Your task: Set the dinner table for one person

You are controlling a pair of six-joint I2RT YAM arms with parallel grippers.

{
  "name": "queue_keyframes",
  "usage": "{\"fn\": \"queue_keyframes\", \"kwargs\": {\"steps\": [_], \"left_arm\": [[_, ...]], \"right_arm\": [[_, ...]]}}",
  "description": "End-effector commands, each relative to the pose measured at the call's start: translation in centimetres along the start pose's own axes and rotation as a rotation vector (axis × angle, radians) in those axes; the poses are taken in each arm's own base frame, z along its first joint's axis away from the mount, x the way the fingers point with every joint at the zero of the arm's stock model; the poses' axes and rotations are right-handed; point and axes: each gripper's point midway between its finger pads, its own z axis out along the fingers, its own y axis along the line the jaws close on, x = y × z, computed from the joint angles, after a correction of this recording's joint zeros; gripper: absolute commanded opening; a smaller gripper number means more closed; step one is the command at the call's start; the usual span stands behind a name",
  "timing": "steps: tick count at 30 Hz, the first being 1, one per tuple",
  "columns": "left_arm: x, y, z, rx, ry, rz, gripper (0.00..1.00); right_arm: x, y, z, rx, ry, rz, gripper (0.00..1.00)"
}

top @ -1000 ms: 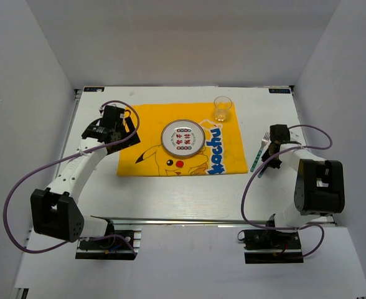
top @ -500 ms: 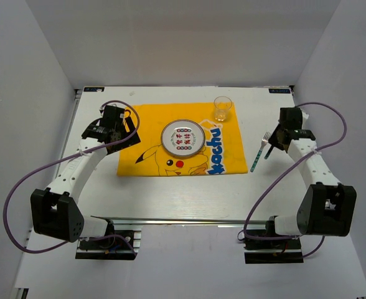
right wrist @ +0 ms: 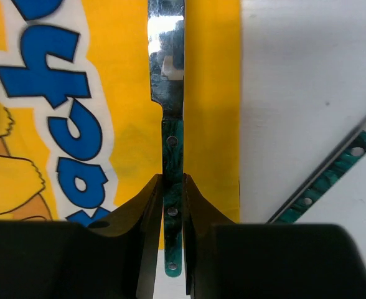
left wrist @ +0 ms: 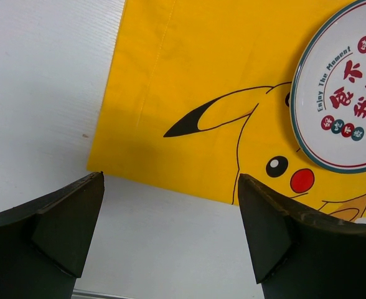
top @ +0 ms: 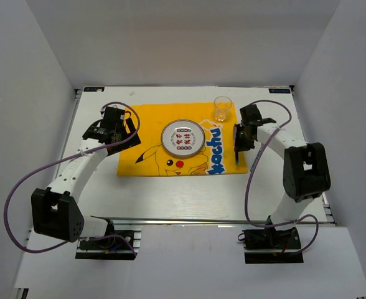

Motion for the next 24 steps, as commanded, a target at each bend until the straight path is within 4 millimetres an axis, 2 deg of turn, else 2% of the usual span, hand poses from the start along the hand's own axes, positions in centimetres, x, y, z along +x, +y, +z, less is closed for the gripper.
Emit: {"fn": "queue_keyframes", "kwargs": {"steps": [1, 5, 14, 17, 24], "left_arm": [[-0.7, -0.2, -0.8, 0.028, -0.038, -0.001, 0.98], [-0.6, -0.1, -0.7, 0.026, -0.038, 0.001, 0.98], [-0.6, -0.2, -0.6, 0.028, -0.036, 0.008, 0.98], [-0.6, -0.3, -0.6, 0.034, -0.033, 0.013, 0.98], [-0.7, -0.4, -0.7, 0.043, -0.040, 0.016, 0.98]], "right_arm": [[-0.5, 1.0, 0.6, -0.019, -0.001, -0.075, 0.00], [0.2, 2.2, 2.3, -0.036, 0.033, -0.110, 0.00], [-1.4, 3.8, 3.7, -0.022, 0.019, -0.131, 0.00], [-1.6, 4.0, 4.4, -0.015, 0.031, -0.139, 0.00], [-0.5, 3.5, 5.0, 0.016, 0.053, -0.108, 0.00]]}}
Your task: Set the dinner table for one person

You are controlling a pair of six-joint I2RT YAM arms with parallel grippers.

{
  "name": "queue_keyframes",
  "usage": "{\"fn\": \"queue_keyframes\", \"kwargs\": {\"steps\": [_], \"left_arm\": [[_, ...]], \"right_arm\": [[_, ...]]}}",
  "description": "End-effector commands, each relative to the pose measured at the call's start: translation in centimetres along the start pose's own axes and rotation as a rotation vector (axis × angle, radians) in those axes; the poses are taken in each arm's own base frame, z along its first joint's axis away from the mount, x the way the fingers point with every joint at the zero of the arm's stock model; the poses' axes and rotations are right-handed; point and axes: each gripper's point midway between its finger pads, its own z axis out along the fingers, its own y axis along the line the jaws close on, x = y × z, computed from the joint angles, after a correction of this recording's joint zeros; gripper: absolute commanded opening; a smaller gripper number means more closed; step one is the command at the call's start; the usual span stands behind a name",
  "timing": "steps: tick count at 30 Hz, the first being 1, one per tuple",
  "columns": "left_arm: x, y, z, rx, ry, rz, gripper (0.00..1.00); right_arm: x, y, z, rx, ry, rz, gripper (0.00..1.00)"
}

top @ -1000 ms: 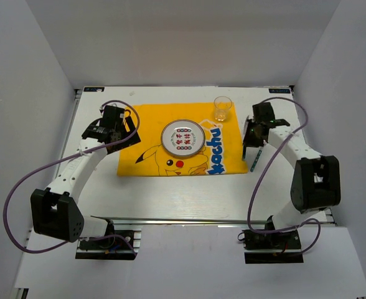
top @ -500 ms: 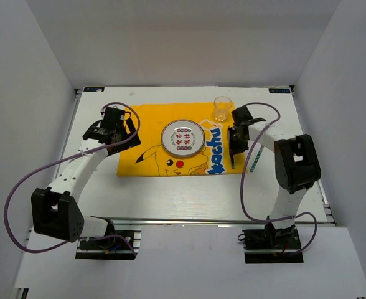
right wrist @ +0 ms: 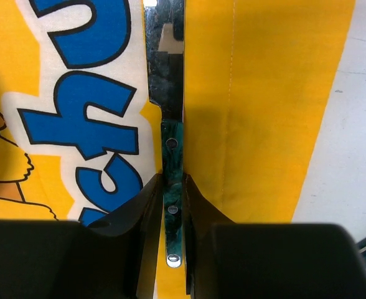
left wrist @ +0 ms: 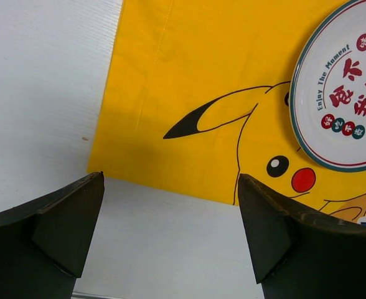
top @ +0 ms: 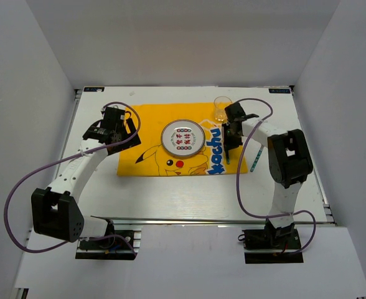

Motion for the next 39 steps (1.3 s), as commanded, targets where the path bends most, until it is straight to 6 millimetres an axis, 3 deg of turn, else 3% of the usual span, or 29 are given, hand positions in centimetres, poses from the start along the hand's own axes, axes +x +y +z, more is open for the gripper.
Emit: {"fn": "queue_keyframes", "kwargs": {"steps": [1, 16, 25, 28, 29, 30, 31, 36, 39], "left_arm": [[-0.9, -0.4, -0.9, 0.036, -0.042, 0.000, 0.98], [-0.8, -0.6, -1.1, 0.049, -0.042, 0.001, 0.98], [-0.9, -0.5, -1.1, 0.046, -0.046, -0.001, 0.98], [-0.7, -0.6, -1.2, 0.047, -0.046, 0.006, 0.98], [-0.8, -0.7, -1.2, 0.047, -0.046, 0.008, 0.98], [-0.8, -0.7, -1.1, 0.047, -0.046, 0.008, 0.98], [-0.8, -0.7, -1.1, 0.048, -0.045, 0.008, 0.98], [-0.6, -0.9, -1.1, 0.057, -0.039, 0.008, 0.98], [-0.6, -0.9, -1.1, 0.063, -0.037, 0.010, 0.98]], "right_arm": [[0.2, -0.2, -0.1, 0.020, -0.010, 0.020, 0.00], [1.2, -0.6, -2.1, 0.028, -0.028, 0.032, 0.00], [1.1, -0.5, -1.7, 0.025, -0.024, 0.029, 0.00], [0.4, -0.3, -2.3, 0.027, -0.036, 0.029, 0.45], [0.2, -0.2, -2.6, 0.024, -0.043, 0.030, 0.70], [-0.6, -0.2, -3.5, 0.023, -0.072, 0.035, 0.74], [-1.0, -0.2, -4.0, 0.023, -0.090, 0.042, 0.85], [-3.3, -2.3, -7.2, 0.094, -0.208, 0.085, 0.89], [-3.0, -4.8, -7.4, 0.174, -0.189, 0.129, 0.89]]}}
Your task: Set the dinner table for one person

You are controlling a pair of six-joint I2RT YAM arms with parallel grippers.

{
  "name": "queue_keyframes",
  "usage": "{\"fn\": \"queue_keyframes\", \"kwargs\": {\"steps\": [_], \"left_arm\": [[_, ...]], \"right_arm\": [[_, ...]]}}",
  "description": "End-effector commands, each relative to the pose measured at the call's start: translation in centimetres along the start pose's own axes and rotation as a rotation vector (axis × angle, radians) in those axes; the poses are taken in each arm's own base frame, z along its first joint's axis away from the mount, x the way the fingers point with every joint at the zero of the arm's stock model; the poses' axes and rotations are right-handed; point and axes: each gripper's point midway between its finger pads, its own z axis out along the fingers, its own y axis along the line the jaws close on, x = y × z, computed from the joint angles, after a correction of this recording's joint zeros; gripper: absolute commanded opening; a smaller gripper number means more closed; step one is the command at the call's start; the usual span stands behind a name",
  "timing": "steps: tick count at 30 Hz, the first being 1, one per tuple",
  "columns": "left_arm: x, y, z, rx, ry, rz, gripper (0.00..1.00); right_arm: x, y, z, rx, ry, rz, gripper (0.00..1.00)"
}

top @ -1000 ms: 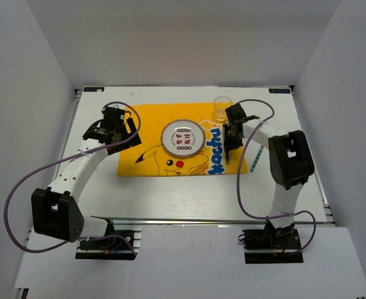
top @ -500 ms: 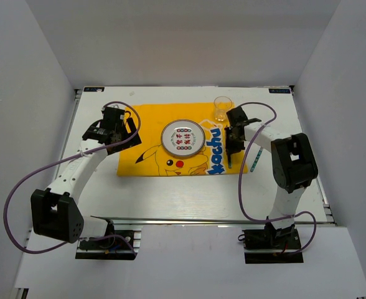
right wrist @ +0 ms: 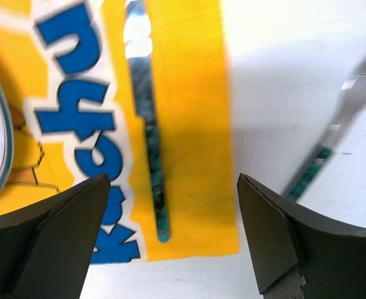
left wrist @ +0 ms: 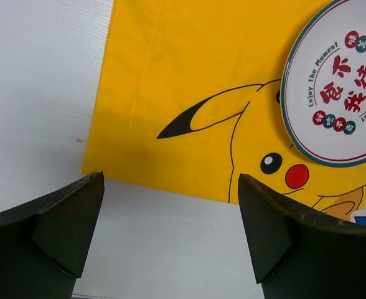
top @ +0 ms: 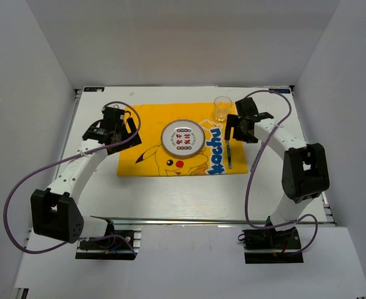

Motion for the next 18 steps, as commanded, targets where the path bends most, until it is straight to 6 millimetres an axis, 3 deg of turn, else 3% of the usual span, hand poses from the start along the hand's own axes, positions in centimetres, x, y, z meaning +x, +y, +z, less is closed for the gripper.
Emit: {"fn": "queue_keyframes", "kwargs": {"steps": [1, 4, 8, 13, 18], "left_arm": [[-0.5, -0.5, -0.9, 0.035, -0.034, 0.004, 0.98], [-0.7, -0.3, -1.1, 0.028, -0.043, 0.003, 0.98], [-0.7, -0.3, -1.2, 0.028, -0.046, 0.004, 0.98], [-0.7, -0.3, -1.2, 0.028, -0.043, 0.008, 0.98], [-0.7, -0.2, -1.1, 0.026, -0.044, 0.007, 0.98]], "right_arm": [[-1.7, -3.5, -1.2, 0.127, -0.046, 0.098, 0.89], [-0.8, -7.6, -0.9, 0.283, -0.053, 0.215, 0.89], [1.4, -10.5, 0.1, 0.381, -0.012, 0.344, 0.89], [3.0, -11.8, 1.1, 0.388, -0.010, 0.411, 0.89], [4.3, -11.1, 3.0, 0.324, 0.022, 0.407, 0.84]]}}
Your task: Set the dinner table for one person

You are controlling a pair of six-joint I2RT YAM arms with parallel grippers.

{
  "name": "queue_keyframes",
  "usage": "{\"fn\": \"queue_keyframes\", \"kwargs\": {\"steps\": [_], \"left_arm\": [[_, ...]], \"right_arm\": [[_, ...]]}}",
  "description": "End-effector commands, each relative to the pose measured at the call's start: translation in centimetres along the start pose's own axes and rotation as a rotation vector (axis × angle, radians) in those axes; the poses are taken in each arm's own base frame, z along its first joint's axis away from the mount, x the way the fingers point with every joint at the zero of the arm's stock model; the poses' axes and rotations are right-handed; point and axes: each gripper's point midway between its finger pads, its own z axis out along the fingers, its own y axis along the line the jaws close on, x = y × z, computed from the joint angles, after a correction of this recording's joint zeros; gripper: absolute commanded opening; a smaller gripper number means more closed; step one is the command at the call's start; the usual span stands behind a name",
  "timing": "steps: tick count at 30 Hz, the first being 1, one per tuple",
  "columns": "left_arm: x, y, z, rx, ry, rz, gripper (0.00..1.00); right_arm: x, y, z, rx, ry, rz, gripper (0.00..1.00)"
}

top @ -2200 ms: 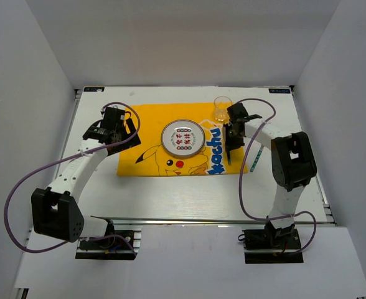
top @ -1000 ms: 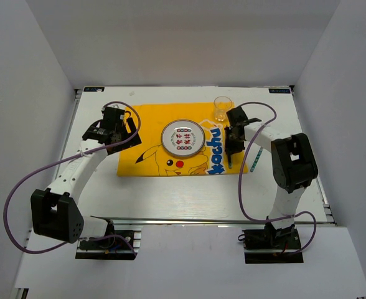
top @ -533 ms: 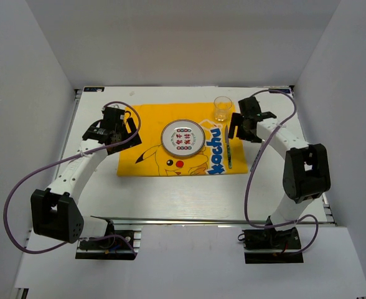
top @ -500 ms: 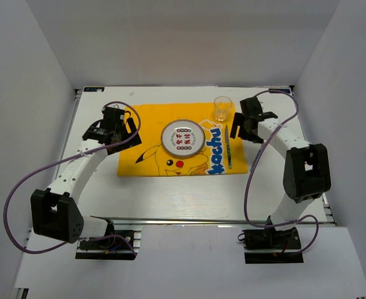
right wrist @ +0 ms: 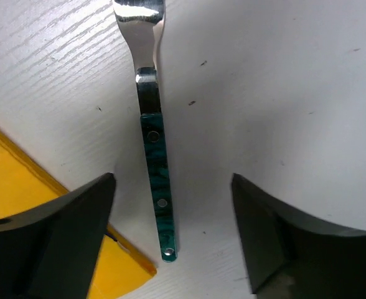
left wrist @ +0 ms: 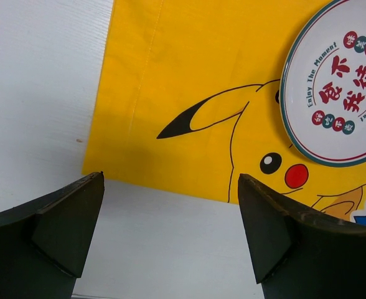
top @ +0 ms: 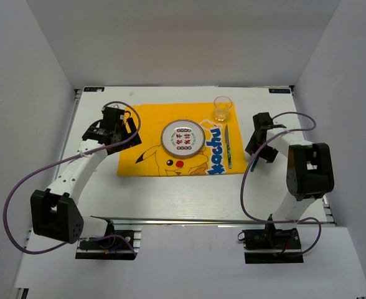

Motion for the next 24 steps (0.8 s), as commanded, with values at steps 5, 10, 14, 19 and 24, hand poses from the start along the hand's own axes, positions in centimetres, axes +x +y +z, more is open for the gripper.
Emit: {"fn": "queue_keyframes", "kwargs": {"steps": [5, 10, 14, 19, 24], "left_arm": [[-0.6, -0.1, -1.0, 0.016, -0.043, 0.007, 0.98], [-0.6, -0.1, -1.0, 0.017, -0.044, 0.008, 0.98], [-0.6, 0.0, -0.9, 0.010, -0.041, 0.009, 0.98], [-1.2, 0.9, -1.5, -0.020, -0.072, -0.025, 0.98], [-3.5, 3.1, -3.2, -0.141, -0.182, -0.139, 0.98]], "right_arm": [[0.1, 1.5, 1.8, -0.072, -0.014, 0.045, 0.58], [0.5, 1.5, 2.3, -0.086, 0.009, 0.048, 0.22], [-0.4, 0.9, 1.4, -0.083, -0.018, 0.084, 0.00], [-6.6, 1.2, -6.4, -0.136, -0.236, 0.104, 0.00], [-7.2, 11.7, -15.1, -0.439, -0.319, -0.058, 0.00]]}}
